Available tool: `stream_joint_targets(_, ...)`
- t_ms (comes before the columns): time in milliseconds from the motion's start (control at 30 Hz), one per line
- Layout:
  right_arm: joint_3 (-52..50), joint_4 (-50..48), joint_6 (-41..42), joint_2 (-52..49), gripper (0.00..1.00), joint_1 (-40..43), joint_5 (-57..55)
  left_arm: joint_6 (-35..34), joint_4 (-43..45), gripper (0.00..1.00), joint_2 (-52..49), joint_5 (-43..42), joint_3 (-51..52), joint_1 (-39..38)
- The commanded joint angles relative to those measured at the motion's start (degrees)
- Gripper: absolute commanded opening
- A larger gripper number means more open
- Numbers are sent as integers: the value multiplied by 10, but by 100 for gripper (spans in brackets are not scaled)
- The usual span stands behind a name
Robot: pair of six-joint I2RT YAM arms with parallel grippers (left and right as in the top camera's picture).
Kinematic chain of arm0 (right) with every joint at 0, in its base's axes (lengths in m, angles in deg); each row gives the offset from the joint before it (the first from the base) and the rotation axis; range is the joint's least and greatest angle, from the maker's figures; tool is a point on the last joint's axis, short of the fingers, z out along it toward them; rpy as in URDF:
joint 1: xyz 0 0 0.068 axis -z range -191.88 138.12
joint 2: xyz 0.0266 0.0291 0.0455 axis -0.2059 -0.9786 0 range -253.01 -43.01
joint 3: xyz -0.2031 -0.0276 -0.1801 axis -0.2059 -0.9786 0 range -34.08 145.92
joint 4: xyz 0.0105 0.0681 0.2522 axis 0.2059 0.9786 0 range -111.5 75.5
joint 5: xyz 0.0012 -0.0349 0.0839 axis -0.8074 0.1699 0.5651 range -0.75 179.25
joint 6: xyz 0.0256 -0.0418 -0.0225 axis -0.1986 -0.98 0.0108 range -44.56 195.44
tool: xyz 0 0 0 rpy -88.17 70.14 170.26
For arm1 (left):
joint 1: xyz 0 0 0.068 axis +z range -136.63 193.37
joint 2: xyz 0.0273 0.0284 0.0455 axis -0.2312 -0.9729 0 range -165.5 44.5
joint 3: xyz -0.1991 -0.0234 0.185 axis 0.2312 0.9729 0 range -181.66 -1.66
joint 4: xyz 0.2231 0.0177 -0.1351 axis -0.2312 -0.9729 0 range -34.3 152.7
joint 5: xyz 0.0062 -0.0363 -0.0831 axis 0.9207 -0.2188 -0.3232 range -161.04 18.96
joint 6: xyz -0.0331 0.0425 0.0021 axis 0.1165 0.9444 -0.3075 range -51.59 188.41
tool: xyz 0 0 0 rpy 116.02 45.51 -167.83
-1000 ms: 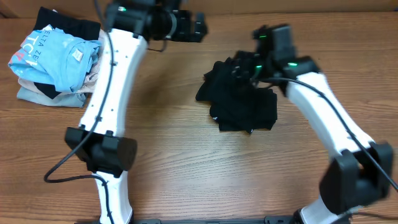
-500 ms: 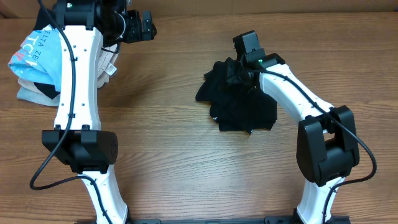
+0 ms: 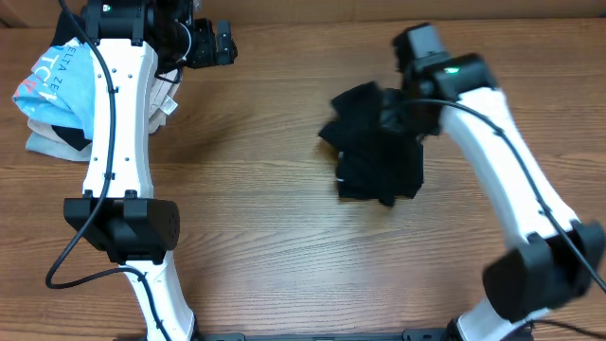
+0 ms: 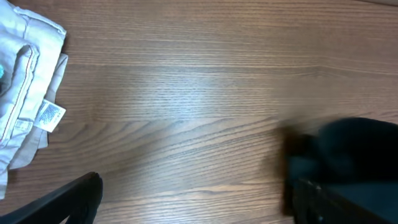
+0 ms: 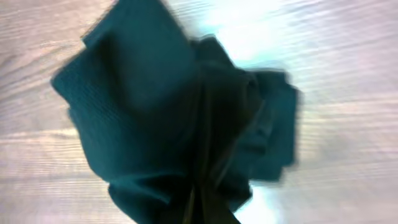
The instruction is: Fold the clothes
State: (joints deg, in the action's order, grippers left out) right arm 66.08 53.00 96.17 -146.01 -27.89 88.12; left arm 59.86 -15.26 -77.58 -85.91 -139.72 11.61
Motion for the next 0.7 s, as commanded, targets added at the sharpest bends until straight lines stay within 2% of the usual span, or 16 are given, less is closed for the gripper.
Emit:
stream_joint_targets(0,-22,29,3,6,4,23,-29,24,-7,100,7,5,-6,2)
stream_joint_targets(167,-139,7,22,6,4,46,-30,29,-16,100,7,25,-6,2)
stream_joint_targets(367,-290,-92,48,6,4,120,-16,30,-17,100,7,35,-6,1)
stream_joint_targets(467,-301,-117,44,6,6,159,4,31,-17,100,7,35,-6,1)
stream_joint_targets(500,-301,-120,44,6,10,172,10,35,-17,100,7,35,-6,1)
stream_joint_targets(600,-299,-129,5,6,47,207,53,37,-18,100,7,45,-5,0)
stream_joint_targets(633,-298,-131,-8,7,57,215,72,37,-18,100,7,51,-5,-1)
stream_joint_targets(667,-294,-131,-19,8,62,222,90,37,-18,100,7,54,-5,-1)
